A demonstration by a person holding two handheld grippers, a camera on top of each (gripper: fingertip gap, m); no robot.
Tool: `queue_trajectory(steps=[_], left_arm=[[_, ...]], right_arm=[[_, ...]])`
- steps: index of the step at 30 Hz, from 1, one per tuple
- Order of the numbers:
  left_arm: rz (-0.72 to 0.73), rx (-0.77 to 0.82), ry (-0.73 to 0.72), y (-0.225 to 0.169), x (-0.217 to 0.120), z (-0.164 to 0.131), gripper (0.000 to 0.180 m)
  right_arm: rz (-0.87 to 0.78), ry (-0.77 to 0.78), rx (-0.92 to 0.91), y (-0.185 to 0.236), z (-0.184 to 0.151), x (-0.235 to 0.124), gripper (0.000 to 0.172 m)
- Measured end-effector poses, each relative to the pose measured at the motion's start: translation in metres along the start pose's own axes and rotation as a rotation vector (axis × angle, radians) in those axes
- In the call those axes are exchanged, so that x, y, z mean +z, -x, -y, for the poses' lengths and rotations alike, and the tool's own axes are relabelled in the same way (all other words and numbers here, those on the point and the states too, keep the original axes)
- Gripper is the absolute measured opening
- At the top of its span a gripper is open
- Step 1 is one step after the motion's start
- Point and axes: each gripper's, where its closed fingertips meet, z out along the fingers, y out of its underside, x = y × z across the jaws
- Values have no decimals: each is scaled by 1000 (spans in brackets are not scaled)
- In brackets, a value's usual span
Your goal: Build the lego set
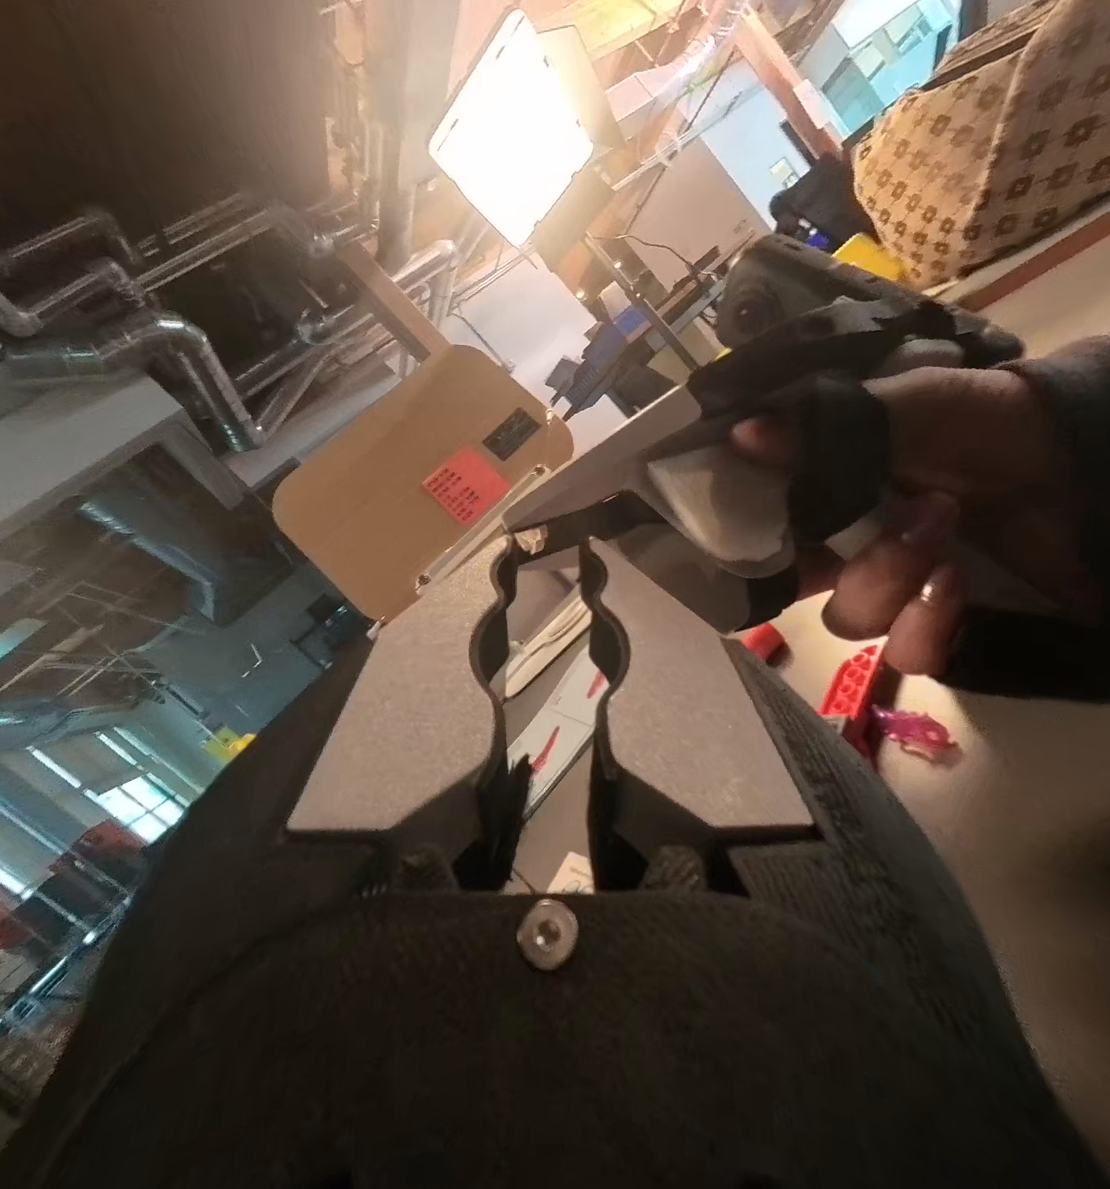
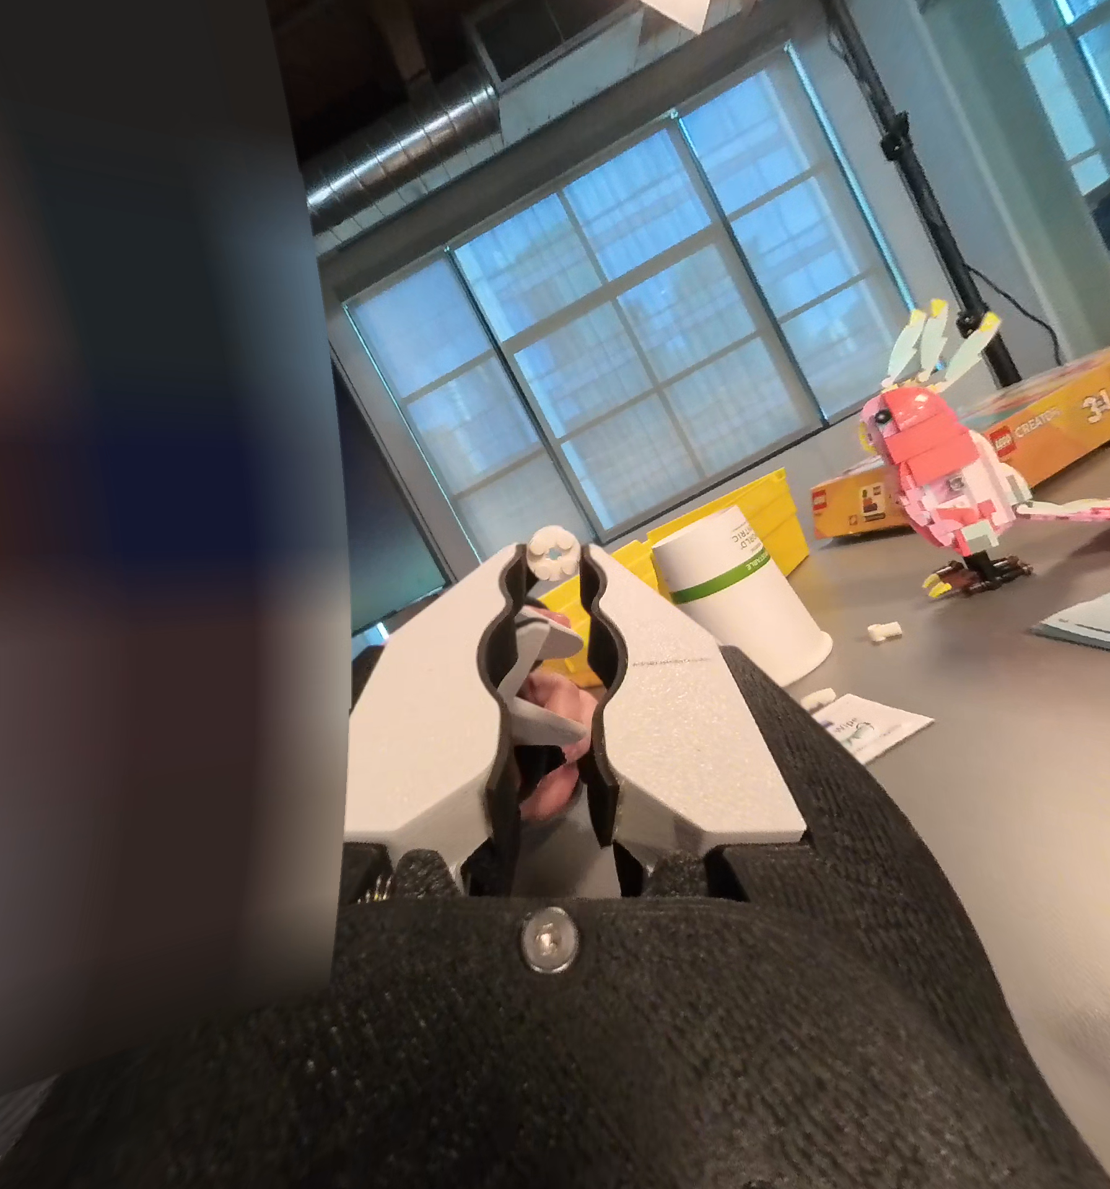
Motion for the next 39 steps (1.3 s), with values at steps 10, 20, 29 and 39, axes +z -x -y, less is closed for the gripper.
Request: queue_trajectory(steps=[10,20,29,39], left_arm=[[111,20,76,14,10,-9,4],[-125,300,47,-12,-7,-21,3],[-266,505,31,-39,-19,-33,3],[-284,575,44,-45,-20,-36,3]], right_arm=[[-9,-57,60,-7,3,7,14],[-64,125,-156,-12,10,-19,26],[6,583,-316,-12,-41,-40,21],[10,726,-362,-17,-59,-42,15]])
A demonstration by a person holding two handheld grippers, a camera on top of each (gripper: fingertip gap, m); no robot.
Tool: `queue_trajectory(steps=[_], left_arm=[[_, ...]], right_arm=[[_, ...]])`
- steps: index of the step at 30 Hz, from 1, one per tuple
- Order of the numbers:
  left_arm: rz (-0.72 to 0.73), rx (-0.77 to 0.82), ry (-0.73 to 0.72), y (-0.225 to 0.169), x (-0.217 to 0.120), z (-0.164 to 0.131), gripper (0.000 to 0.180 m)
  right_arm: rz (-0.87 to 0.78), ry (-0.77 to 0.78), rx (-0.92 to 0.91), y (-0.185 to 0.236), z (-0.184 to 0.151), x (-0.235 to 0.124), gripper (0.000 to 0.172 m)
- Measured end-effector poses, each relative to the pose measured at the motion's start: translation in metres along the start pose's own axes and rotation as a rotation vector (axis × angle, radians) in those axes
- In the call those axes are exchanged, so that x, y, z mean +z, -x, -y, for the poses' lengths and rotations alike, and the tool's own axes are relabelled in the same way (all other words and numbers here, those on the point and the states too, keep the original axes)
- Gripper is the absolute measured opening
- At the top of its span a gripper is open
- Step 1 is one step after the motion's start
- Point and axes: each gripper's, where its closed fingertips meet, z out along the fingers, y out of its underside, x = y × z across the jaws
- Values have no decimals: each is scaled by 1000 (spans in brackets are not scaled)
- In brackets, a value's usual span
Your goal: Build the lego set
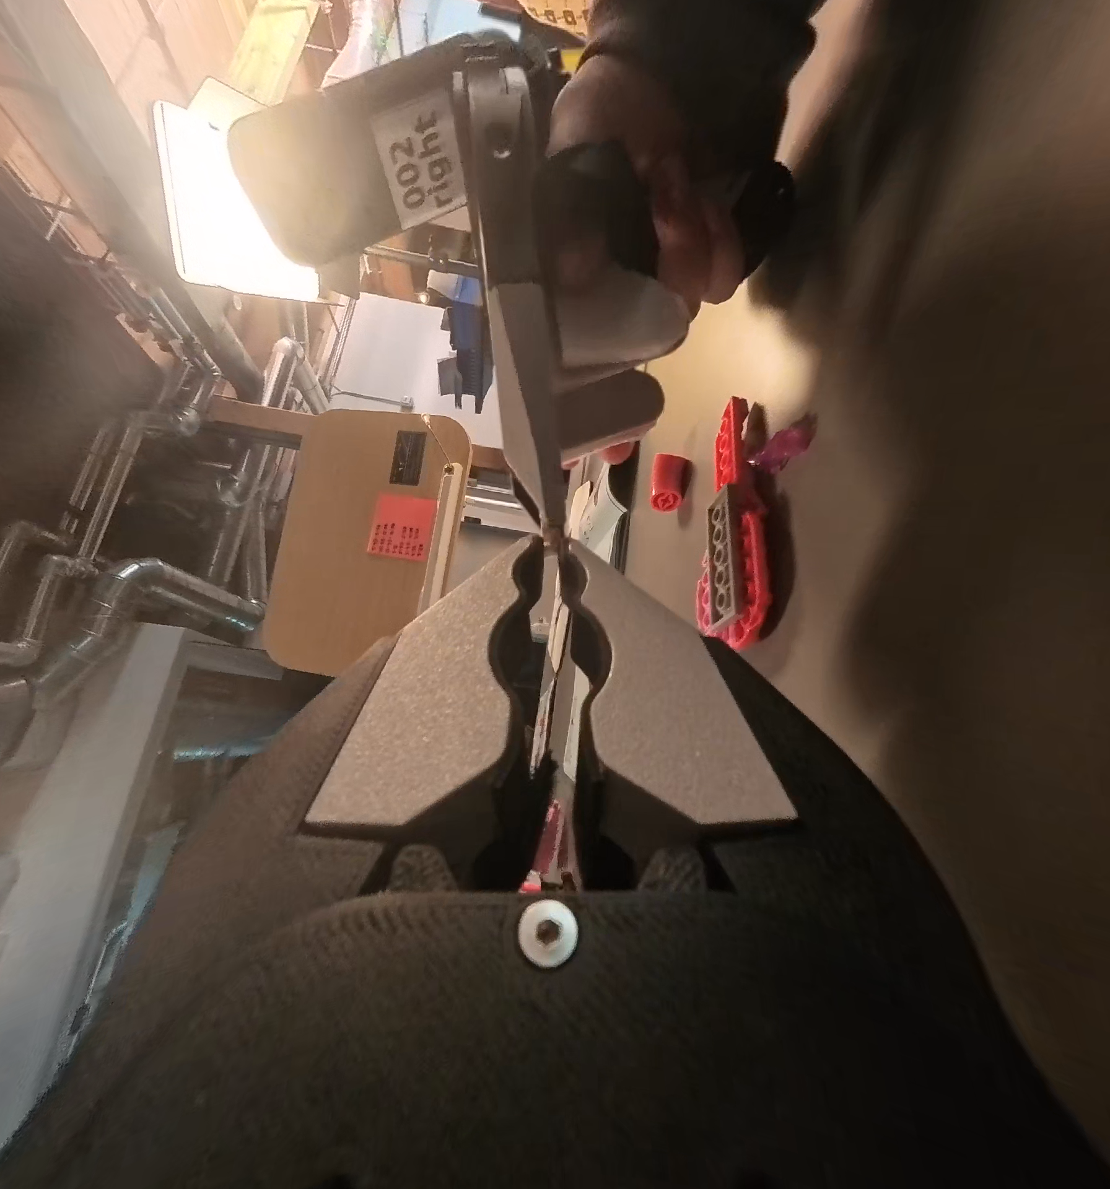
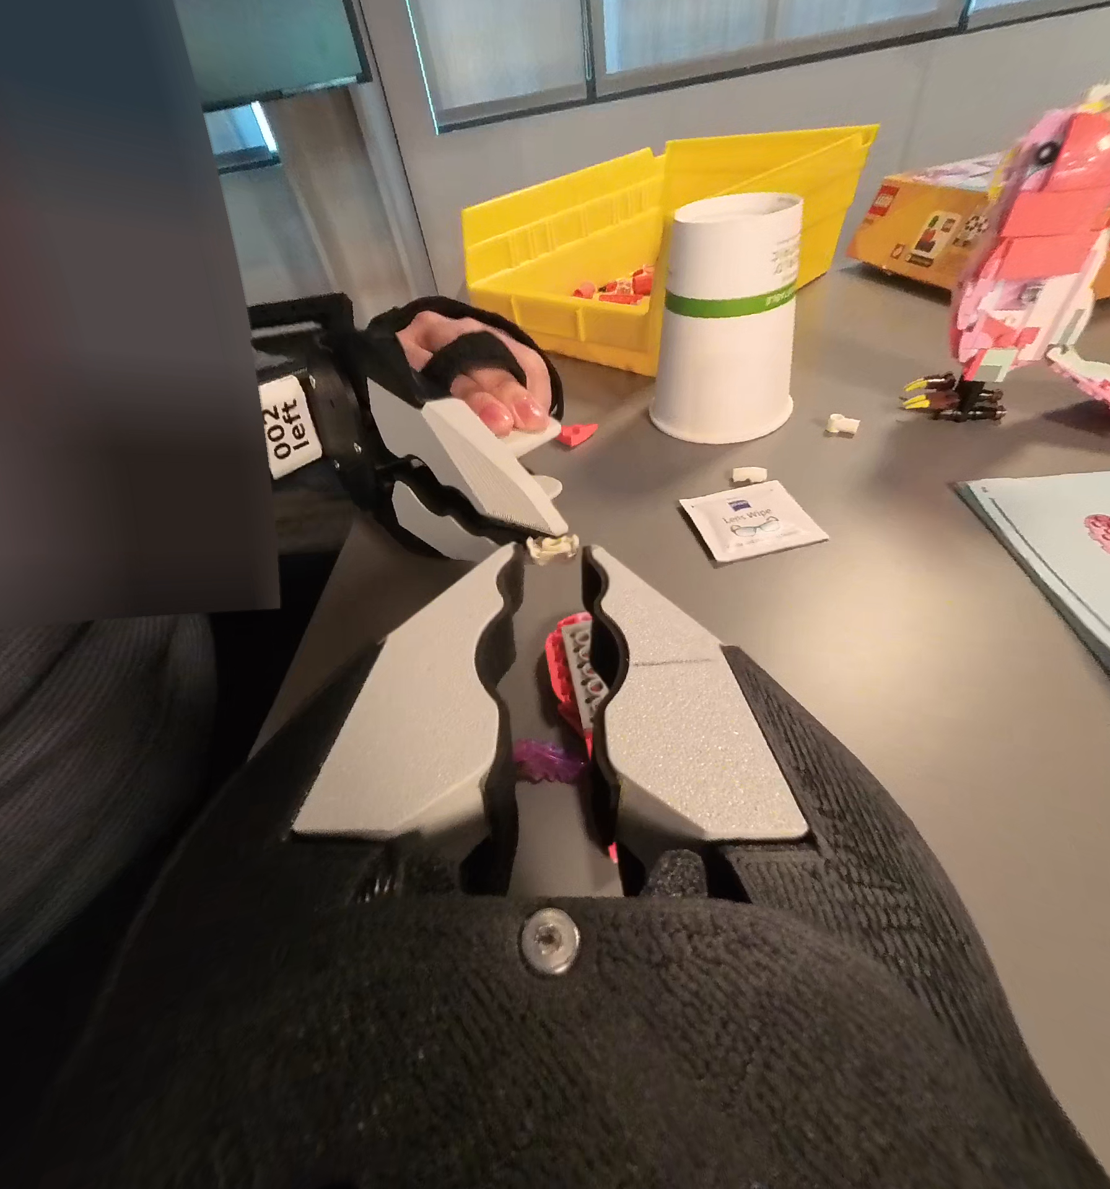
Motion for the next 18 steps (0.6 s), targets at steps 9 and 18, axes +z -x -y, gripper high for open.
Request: queue_trajectory(steps=[9,18], left_arm=[[-53,-276,21,-2,2,-8,3],[-655,-1044,132,-40,1,-17,72]], right_arm=[[-26,17,12,-7,-3,-3,13],[-72,-38,27,-18,2,-18,13]])
